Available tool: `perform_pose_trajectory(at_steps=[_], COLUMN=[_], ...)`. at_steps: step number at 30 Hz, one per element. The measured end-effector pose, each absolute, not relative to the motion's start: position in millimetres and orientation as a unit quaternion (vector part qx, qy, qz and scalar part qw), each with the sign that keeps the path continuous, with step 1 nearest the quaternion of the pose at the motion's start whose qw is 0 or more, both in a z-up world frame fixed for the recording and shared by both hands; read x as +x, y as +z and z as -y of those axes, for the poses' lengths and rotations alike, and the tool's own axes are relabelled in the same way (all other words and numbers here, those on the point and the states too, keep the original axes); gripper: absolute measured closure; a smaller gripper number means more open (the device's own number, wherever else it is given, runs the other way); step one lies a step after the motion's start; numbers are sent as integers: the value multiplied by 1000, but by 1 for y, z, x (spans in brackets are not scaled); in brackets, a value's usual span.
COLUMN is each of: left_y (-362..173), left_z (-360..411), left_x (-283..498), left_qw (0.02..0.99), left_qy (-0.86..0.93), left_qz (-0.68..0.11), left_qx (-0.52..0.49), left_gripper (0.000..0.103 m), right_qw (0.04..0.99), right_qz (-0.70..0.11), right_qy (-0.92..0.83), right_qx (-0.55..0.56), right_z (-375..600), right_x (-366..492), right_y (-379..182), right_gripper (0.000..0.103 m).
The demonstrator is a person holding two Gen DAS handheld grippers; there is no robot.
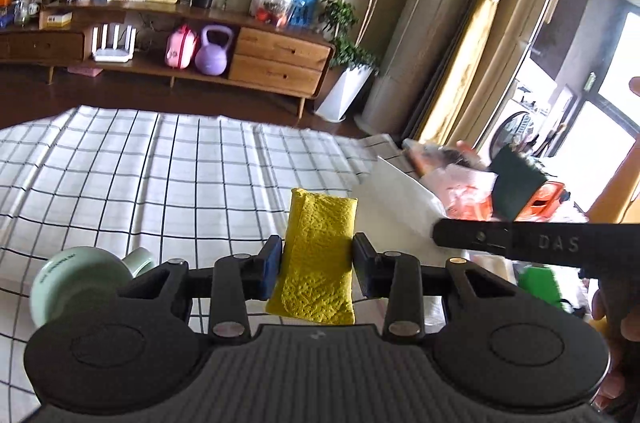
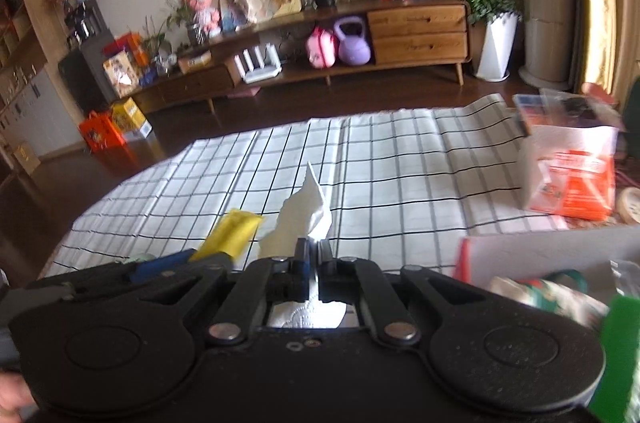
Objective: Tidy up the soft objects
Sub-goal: 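Lift the sponge with left tool while right tool lifts the tissue toward the box, then lower the sponge and tissue into the red box and open both tools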
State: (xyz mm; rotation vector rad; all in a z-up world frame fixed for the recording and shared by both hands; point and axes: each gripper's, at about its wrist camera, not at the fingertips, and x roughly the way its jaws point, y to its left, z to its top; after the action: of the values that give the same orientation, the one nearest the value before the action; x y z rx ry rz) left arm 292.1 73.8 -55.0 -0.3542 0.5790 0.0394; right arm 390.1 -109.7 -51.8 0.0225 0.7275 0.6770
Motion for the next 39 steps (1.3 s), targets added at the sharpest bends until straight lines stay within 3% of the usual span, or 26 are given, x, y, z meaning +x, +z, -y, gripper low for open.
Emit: perform_pose_trajectory(at_steps=[17, 28, 39], left_y=[-11, -20, -55], left_z=[35, 107, 122], left_x=[260, 310, 368], left_qw=[953, 939, 925], left_qy=[-65, -128, -121], left_qz=[-270, -309, -354], left_qx=[-122, -78, -69], left_gripper=[66, 66, 66], right_qw=[927, 938, 931], right_qz=[-278, -279, -312], right_qy=[237, 155, 127], right_qx=[87, 138, 140], right_z=[274, 361, 374], right_x=[328, 341, 367], right_y=[-10, -54, -106], right_gripper=[100, 100, 100])
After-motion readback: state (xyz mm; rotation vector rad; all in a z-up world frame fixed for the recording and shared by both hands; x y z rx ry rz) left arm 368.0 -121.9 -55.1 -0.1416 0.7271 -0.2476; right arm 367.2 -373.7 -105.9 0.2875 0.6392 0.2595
